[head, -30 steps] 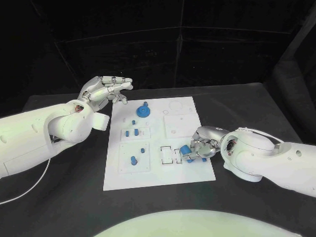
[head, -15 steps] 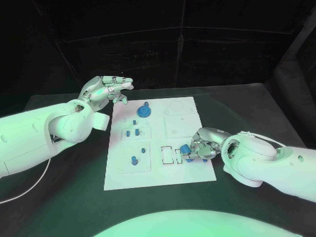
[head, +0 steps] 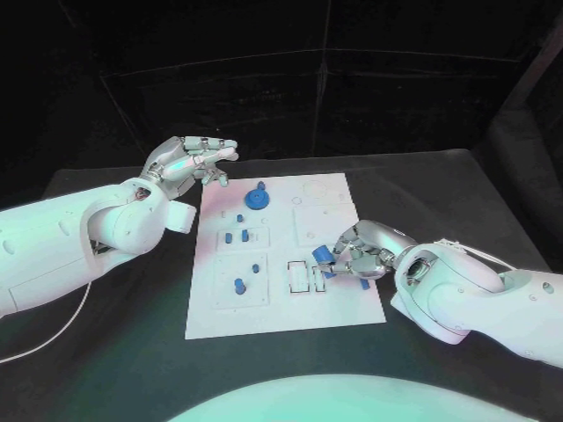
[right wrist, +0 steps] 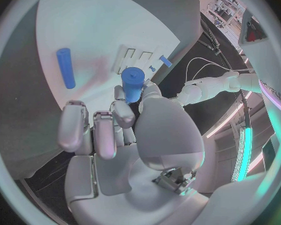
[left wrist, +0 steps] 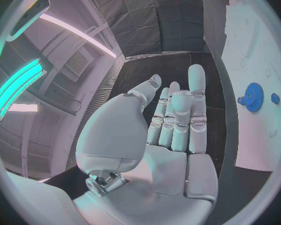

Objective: Assemble the parts on the task board

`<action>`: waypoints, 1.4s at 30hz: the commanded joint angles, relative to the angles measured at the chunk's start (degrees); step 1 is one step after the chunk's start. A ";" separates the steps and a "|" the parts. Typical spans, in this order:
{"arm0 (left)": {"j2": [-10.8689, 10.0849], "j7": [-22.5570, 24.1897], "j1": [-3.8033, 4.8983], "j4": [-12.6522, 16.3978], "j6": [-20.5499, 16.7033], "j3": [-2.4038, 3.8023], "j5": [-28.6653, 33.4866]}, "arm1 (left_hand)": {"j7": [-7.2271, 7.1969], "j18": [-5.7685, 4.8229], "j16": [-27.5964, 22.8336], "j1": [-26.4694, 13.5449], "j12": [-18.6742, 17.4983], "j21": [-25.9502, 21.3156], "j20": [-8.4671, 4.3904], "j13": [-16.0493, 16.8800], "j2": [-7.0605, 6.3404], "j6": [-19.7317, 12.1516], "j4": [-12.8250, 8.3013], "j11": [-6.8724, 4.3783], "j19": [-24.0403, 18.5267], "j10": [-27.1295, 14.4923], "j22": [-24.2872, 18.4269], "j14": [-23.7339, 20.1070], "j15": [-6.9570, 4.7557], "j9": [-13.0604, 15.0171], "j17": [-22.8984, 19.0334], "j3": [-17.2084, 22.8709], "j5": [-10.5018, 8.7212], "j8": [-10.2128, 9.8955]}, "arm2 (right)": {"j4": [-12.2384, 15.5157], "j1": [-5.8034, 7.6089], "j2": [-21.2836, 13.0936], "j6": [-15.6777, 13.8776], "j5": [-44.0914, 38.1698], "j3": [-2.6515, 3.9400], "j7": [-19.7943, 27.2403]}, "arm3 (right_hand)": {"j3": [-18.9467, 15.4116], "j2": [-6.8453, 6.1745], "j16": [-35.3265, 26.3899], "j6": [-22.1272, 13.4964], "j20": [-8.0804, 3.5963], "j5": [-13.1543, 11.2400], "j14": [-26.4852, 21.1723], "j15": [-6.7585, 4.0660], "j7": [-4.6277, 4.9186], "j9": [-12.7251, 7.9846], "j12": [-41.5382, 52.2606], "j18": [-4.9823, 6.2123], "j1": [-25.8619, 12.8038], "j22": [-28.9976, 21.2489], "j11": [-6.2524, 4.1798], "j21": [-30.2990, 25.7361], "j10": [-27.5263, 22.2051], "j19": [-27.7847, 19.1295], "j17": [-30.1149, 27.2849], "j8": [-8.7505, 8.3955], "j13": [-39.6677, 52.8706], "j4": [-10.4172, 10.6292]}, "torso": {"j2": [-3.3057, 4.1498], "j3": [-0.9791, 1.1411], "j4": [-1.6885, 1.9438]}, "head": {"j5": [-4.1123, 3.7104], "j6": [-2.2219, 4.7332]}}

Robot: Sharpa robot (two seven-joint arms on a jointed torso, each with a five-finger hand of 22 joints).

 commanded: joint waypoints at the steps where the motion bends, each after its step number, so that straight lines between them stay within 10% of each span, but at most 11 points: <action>1: -0.01 -0.12 0.04 0.05 0.96 0.02 0.17 | -0.10 1.16 -0.02 -0.11 0.18 -0.19 0.45 0.07 0.49 -0.32 0.09 0.07 0.06 -0.34 -0.09 -0.41 0.04 -0.06 -0.08 -0.28 -0.08 0.03 | 0.00 0.06 0.72 -2.22 4.16 0.02 0.61 | -0.34 0.01 0.17 0.24 0.16 0.31 3.91 -0.32 0.07 0.06 -0.17 -0.52 0.19 0.06 -0.07 0.20 0.08 0.38 2.88 0.37 -0.06 0.13 | 0.12 -0.05 0.08 | 0.29 -0.20; 24: 0.20 -0.72 0.04 -0.02 1.35 0.01 0.17 | -0.09 1.17 0.00 -0.04 0.20 -0.21 0.45 0.07 0.49 -0.36 0.06 0.08 0.07 -0.40 -0.11 -0.42 0.04 -0.06 -0.10 -0.32 -0.09 0.02 | -1.82 0.08 5.60 3.09 5.57 0.03 -4.03 | -2.29 0.58 0.55 0.70 0.02 -1.49 4.04 -0.48 -0.23 0.16 -0.61 -0.59 -2.39 0.52 -0.29 0.48 0.50 0.74 3.80 1.10 0.43 0.22 | 0.02 -0.03 0.01 | 1.81 -0.74; 29: 0.24 -0.84 0.04 -0.07 1.41 0.00 0.17 | -0.09 1.17 0.00 -0.04 0.20 -0.21 0.45 0.07 0.49 -0.36 0.06 0.08 0.07 -0.40 -0.11 -0.42 0.04 -0.06 -0.10 -0.32 -0.09 0.02 | -2.18 0.08 5.80 2.45 5.57 0.03 -4.40 | -3.59 -0.10 0.13 0.44 -0.03 -5.69 3.84 -0.50 -0.24 0.24 -1.69 -0.55 -3.84 0.26 -0.29 0.31 0.15 0.61 2.99 1.42 -0.16 0.25 | 0.04 -0.02 0.02 | 1.90 -0.79; 35: 0.25 -0.92 0.04 -0.06 1.48 0.00 0.17 | -0.09 1.17 0.00 -0.04 0.20 -0.21 0.45 0.07 0.49 -0.36 0.06 0.08 0.07 -0.40 -0.11 -0.42 0.04 -0.06 -0.10 -0.32 -0.09 0.02 | -2.58 0.09 6.34 1.50 5.57 0.03 -4.23 | -2.27 -5.43 -0.58 -1.03 0.21 -16.94 3.58 -0.21 0.13 0.21 -4.87 -0.42 -9.75 -0.49 0.12 -0.25 -1.30 0.20 1.95 1.73 -2.45 0.53 | 0.04 -0.06 -0.01 | 2.14 -0.74; 42: 0.19 -0.94 0.05 -0.03 1.51 0.00 0.17 | -0.09 1.17 0.00 -0.04 0.20 -0.21 0.45 0.07 0.49 -0.36 0.06 0.08 0.07 -0.40 -0.11 -0.42 0.04 -0.06 -0.10 -0.32 -0.09 0.02 | -2.77 0.09 6.82 2.14 5.57 0.03 -3.86 | -1.15 -6.30 -0.67 -1.41 0.33 -17.30 3.58 -0.09 0.28 0.17 -5.88 -0.37 -10.68 -0.69 0.20 -0.40 -1.71 0.10 1.96 1.86 -3.14 0.52 | 0.05 -0.05 0.00 | 2.16 -0.78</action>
